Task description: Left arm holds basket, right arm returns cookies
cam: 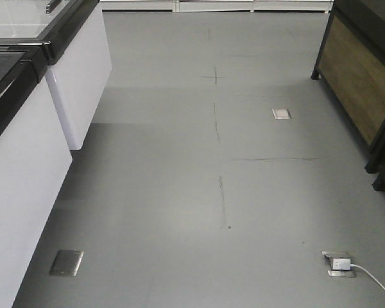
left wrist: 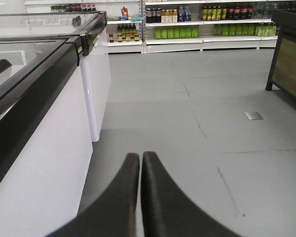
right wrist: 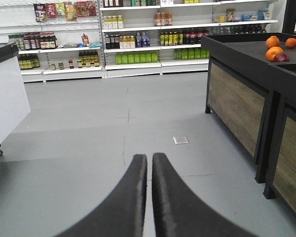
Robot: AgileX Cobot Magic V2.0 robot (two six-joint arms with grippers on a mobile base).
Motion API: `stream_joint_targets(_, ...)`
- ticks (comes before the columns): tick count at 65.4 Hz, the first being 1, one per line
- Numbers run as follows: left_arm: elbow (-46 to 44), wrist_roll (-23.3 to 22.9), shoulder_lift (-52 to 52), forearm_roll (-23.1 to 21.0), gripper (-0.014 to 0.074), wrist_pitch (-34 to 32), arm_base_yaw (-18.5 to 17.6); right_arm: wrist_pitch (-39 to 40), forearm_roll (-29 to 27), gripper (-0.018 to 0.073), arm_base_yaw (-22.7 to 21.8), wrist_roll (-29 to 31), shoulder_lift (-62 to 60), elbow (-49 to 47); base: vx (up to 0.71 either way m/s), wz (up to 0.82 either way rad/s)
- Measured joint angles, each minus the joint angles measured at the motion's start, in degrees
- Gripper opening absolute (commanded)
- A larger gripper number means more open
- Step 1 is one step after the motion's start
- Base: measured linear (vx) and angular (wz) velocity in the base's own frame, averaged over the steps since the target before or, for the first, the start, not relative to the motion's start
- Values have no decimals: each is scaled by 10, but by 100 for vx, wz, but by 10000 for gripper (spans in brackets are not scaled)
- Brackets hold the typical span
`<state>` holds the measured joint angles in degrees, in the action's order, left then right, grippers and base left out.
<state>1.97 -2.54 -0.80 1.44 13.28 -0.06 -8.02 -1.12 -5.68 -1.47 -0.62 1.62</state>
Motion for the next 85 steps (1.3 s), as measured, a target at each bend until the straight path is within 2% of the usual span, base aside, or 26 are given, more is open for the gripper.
stream_joint_targets(23, 0, 0, 0, 0, -6, -12, 0, 0, 0, -6, 0, 0, 0, 0, 0, 0)
stream_joint_targets(33, 0, 0, 0, 0, -6, -51, 0, 0, 0, -6, 0, 0, 0, 0, 0, 0)
stream_joint_targets(49, 0, -13, 0, 0, -6, -188, 0, 0, 0, -6, 0, 0, 0, 0, 0, 0)
stream_joint_targets(60, 0, -17, 0, 1, -6, -317, 0, 0, 0, -6, 0, 0, 0, 0, 0, 0)
stream_joint_targets(69, -18, -33, 0, 1, -6, -379, 0, 0, 0, -6, 0, 0, 0, 0, 0, 0)
stream_joint_targets(78, -77, -45, 0, 2, -6, -382, 0, 0, 0, -6, 0, 0, 0, 0, 0, 0)
stream_joint_targets(85, -142, -46, 0, 3, -6, -346, 0, 0, 0, -6, 0, 0, 0, 0, 0, 0)
